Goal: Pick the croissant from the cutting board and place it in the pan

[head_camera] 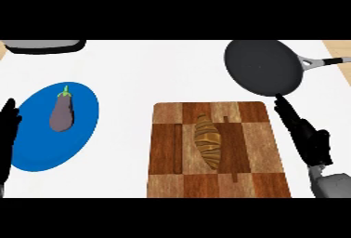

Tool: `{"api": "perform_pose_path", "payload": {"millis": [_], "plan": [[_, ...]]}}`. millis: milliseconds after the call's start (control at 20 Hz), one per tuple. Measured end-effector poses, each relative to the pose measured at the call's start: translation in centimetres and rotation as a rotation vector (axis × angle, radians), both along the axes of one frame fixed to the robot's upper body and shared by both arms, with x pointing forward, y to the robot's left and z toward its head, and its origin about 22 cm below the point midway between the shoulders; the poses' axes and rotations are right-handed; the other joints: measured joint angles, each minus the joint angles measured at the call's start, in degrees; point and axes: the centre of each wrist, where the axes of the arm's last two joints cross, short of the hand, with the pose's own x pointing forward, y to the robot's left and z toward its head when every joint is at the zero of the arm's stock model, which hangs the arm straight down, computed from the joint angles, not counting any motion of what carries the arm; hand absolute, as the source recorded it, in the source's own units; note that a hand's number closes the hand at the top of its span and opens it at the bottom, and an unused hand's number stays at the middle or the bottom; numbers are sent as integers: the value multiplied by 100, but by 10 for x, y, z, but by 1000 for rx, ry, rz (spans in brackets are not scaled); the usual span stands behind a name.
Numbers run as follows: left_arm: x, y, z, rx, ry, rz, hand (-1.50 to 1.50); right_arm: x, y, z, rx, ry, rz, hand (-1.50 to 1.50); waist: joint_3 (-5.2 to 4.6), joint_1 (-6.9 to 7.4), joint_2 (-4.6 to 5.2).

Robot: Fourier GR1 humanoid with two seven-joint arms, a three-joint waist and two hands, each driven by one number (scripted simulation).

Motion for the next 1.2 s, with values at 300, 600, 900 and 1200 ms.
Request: {"api": "perform_pose_path", "payload": {"millis": [300, 600, 900, 1200], "plan": [[25, -50, 6, -46, -33, -282, 0, 42, 24, 25, 34, 102, -79, -150, -22, 162, -58], [31, -81, 6, -115, -12, -459, 0, 42, 30, 16, -365, 92, -219, -150, -59, 173, -83], [42, -92, 1, -144, -3, -519, 0, 25, 78, 7, -384, 120, -245, -150, -39, 163, -124], [46, -98, 1, -157, -1, -530, 0, 33, 87, 40, -611, 276, -122, -150, -35, 180, -135]]}}
